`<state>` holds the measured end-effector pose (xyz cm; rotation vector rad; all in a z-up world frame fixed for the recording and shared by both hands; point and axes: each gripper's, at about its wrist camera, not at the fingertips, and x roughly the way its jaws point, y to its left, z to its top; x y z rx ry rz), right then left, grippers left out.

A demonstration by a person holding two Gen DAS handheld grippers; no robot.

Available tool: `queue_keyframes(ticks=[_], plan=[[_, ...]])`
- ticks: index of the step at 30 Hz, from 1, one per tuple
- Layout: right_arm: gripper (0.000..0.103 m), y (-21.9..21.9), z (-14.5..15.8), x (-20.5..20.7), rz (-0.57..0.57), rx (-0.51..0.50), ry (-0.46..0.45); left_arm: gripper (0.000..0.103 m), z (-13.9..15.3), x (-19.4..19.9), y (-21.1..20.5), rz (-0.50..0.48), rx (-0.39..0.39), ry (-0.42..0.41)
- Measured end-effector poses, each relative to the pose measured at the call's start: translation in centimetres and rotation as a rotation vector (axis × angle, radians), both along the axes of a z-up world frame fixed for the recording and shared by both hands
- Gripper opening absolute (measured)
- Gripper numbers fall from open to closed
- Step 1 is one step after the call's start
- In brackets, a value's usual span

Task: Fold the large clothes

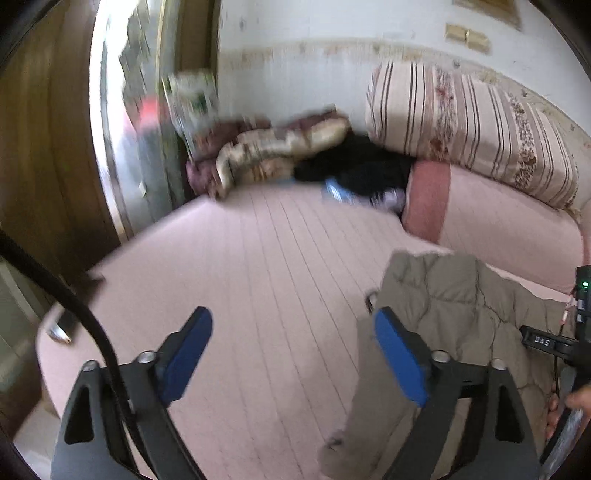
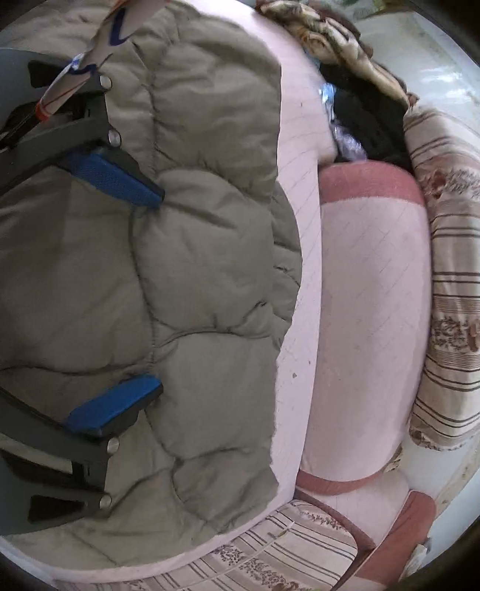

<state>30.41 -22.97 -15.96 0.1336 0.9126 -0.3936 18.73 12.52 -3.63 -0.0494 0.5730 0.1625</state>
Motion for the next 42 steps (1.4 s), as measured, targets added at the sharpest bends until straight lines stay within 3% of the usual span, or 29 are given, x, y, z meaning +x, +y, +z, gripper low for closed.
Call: queue_keyframes(ticks=[3, 8, 15, 21, 27, 34, 42], plan=[[0.102, -1.3, -0.7, 0.6, -0.031, 0.038, -0.012, 0.098, 0.9, -1.1, -0.3, 0.025, 0.048, -0.081], [0.101, -0.8, 1.5, -1.5, -0.03, -0.01, -0.061, 0.099, 1.4, -1.6, 0.0, 0.03, 0.028, -0.1], [0.101, -0.5, 5.1, -12.2, 0.042, 0.044, -0.143, 0.099, 1.7, -2.8, -0.7, -0.051, -0.033, -0.019], [0.101, -0.9, 3.6, -22.7, 0.005, -0.016, -0.114, 0.099, 1.6, -6.9, -2.4, -0.118, -0.074, 0.013], [0.101, -0.4, 2.7, -29.0, -0.018, -0.012, -0.119, 0.099, 0.3, -12.4, -4.8, -0.173, -0.065, 0.091], [0.101, 2.0, 3.3, -32.2, 0.033, -0.1, -0.146, 0.099, -0.6, -16.8, -7.8, -0.238, -0.014, 0.17], [0.101, 3.1, 3.2, -33.9, 0.05, -0.121, -0.152, 0.099, 0.8, -20.0, -10.0, -0.287, 0.024, 0.131]])
